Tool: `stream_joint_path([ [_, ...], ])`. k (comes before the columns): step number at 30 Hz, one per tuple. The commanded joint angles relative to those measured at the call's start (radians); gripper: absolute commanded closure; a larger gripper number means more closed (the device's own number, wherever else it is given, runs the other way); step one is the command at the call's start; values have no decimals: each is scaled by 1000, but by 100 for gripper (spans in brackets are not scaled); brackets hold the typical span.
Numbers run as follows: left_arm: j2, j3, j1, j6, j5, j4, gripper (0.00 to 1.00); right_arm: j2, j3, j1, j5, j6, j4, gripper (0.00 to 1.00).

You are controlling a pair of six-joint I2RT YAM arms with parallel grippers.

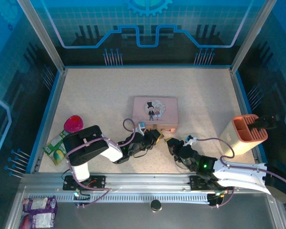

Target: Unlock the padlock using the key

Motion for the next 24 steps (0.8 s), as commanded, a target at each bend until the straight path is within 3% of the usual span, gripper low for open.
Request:
stream_joint_path([
  [1,-59,14,-14,33,13,133,100,11,22,9,43,19,-8,100],
  [24,-51,18,-17,24,21,138,100,15,29,8,66,23,-9,100],
])
